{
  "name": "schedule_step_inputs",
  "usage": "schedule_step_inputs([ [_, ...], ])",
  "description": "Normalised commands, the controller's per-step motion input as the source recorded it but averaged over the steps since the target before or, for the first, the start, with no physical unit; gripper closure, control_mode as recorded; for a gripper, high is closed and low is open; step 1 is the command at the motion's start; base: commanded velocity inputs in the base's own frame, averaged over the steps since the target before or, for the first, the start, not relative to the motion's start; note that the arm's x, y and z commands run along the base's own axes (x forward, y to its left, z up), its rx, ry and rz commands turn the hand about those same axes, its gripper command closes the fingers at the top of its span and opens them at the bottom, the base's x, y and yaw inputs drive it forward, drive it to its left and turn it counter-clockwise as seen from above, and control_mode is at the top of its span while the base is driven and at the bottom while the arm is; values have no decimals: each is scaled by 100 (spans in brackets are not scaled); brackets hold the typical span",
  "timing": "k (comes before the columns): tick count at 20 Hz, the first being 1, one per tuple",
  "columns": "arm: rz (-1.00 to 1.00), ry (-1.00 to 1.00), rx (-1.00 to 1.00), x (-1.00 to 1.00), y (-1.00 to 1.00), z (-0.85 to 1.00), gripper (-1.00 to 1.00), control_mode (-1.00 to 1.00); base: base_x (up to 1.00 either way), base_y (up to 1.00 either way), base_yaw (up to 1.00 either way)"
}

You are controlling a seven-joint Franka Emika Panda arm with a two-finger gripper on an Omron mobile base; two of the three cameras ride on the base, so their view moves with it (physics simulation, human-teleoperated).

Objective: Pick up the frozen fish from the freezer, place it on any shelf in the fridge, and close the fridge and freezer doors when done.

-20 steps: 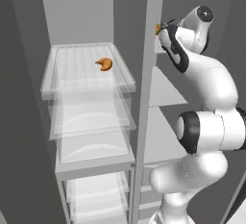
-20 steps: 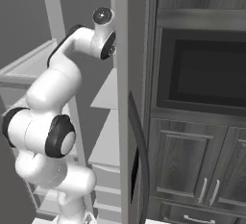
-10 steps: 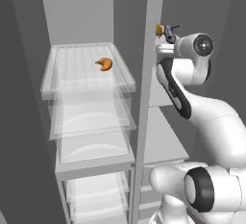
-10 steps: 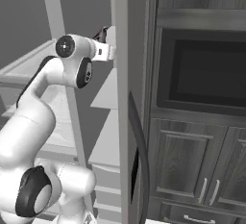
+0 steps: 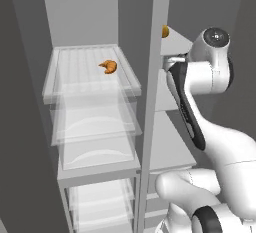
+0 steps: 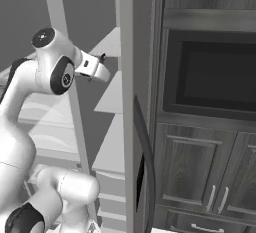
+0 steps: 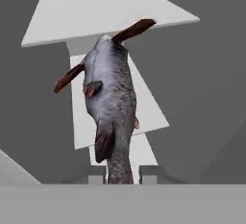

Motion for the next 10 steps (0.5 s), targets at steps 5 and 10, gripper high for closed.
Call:
schedule_step_inputs([
  [5, 1, 41, 4, -100, 49, -68, 100, -100, 0, 0, 0],
  [10, 19, -4, 1, -96, 100, -67, 100, -100, 0, 0, 0],
])
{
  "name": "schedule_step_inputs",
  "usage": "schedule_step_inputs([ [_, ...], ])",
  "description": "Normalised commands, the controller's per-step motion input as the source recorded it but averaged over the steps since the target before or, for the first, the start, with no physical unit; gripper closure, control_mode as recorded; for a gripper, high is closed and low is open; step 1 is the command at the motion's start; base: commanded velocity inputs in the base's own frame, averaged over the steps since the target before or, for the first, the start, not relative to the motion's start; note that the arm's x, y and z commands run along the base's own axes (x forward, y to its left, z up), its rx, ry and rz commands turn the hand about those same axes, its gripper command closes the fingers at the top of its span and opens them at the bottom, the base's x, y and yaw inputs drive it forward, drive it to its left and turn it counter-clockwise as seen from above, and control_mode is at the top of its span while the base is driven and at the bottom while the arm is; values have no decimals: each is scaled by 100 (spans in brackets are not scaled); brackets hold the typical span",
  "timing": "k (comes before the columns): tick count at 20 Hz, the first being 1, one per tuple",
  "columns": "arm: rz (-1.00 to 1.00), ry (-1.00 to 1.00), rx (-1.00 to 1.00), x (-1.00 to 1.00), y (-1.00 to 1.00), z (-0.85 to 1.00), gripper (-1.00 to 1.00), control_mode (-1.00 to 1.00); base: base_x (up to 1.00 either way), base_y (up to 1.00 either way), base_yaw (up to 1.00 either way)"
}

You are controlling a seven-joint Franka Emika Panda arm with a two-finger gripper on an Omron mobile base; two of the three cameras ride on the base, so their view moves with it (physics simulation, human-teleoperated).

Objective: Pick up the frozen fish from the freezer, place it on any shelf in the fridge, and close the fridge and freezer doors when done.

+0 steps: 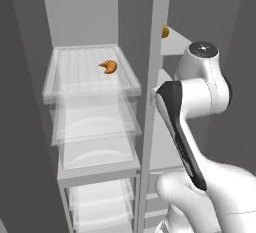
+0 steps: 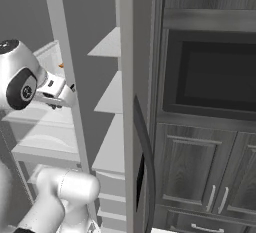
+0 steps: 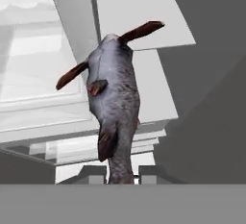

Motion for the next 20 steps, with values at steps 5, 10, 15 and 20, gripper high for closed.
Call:
schedule_step_inputs([
  [5, 20, -17, 0, -20, 100, 1, 100, -100, 0, 0, 0],
  [10, 26, -25, 0, 22, 100, 33, 100, -100, 0, 0, 0],
  [15, 26, -15, 0, 71, 96, 66, 100, -100, 0, 0, 0],
  [20, 18, 7, 0, 78, 40, 23, 100, -100, 0, 0, 0],
])
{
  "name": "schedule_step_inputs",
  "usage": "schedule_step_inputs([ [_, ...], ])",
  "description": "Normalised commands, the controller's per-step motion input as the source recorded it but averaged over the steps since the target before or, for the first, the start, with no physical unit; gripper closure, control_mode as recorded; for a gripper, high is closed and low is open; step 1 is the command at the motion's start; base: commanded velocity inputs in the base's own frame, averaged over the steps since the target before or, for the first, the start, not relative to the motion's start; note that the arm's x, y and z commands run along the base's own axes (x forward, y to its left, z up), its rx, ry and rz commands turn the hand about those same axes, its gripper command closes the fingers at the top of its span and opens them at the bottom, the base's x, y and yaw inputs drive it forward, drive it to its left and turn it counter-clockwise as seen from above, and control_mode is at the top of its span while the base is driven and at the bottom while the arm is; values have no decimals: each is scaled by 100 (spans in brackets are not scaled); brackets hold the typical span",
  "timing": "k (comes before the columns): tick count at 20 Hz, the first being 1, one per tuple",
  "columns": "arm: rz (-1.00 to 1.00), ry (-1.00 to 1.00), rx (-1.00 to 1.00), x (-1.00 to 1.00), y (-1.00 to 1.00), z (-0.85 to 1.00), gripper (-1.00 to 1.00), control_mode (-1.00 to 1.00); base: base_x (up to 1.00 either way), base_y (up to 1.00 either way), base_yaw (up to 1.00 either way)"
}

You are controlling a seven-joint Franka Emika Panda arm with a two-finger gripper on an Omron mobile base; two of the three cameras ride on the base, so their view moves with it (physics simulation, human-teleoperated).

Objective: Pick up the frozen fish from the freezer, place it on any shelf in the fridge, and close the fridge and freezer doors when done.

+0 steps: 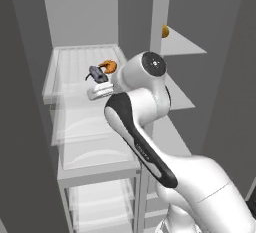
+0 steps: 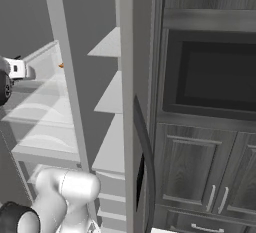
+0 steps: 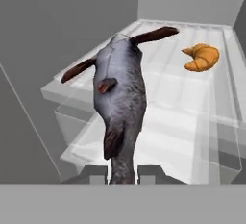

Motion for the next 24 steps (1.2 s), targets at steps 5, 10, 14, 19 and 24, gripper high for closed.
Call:
schedule_step_inputs([
  [5, 3, 3, -6, 55, 25, -4, 100, -100, 0, 0, 0],
  [10, -4, 0, -11, 88, 38, -8, 100, -100, 0, 0, 0],
  [14, -7, 1, -11, 100, 26, -37, 100, -100, 0, 0, 0],
  [19, -7, 2, -9, 100, 8, -48, 100, -100, 0, 0, 0],
  [24, -9, 1, -6, 100, 0, -34, 100, -100, 0, 0, 0],
])
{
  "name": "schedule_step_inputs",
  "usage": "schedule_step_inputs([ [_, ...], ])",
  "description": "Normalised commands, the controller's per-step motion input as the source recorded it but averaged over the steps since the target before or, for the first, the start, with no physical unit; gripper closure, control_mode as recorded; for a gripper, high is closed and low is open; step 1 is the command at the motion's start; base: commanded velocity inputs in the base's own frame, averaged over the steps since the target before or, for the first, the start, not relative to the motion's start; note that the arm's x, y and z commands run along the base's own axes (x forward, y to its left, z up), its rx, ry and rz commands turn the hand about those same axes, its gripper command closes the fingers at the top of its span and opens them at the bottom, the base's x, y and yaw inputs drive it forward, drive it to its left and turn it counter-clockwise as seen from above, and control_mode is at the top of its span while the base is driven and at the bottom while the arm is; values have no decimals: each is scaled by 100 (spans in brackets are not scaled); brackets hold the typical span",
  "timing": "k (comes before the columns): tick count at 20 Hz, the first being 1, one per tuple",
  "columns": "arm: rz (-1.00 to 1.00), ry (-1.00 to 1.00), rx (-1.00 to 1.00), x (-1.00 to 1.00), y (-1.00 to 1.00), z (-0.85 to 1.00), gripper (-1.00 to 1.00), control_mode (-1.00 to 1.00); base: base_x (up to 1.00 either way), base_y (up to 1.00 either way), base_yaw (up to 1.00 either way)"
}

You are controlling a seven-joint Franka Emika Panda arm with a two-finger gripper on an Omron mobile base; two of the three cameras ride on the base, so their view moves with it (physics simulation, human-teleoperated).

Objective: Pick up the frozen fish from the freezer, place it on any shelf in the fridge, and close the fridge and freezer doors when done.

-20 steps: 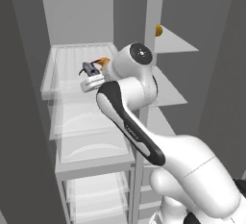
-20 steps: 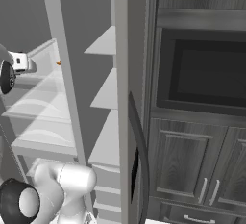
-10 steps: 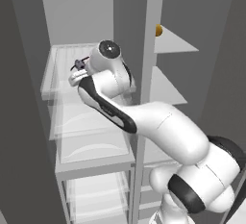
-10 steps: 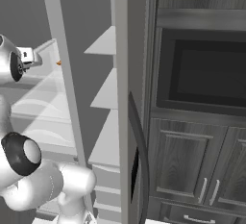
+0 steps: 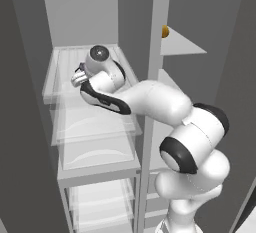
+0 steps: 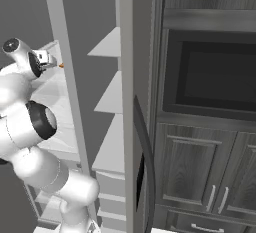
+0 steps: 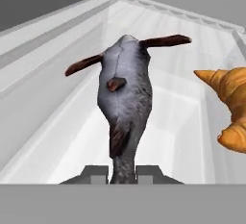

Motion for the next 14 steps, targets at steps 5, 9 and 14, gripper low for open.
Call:
schedule_step_inputs([
  [5, -9, 0, -3, 92, 1, -14, -100, -100, 0, 0, 0],
  [9, -7, 0, 0, 5, 1, 0, -100, -100, 0, 0, 0],
  [14, -10, 0, 1, -96, -1, 0, -100, -100, 0, 0, 0],
])
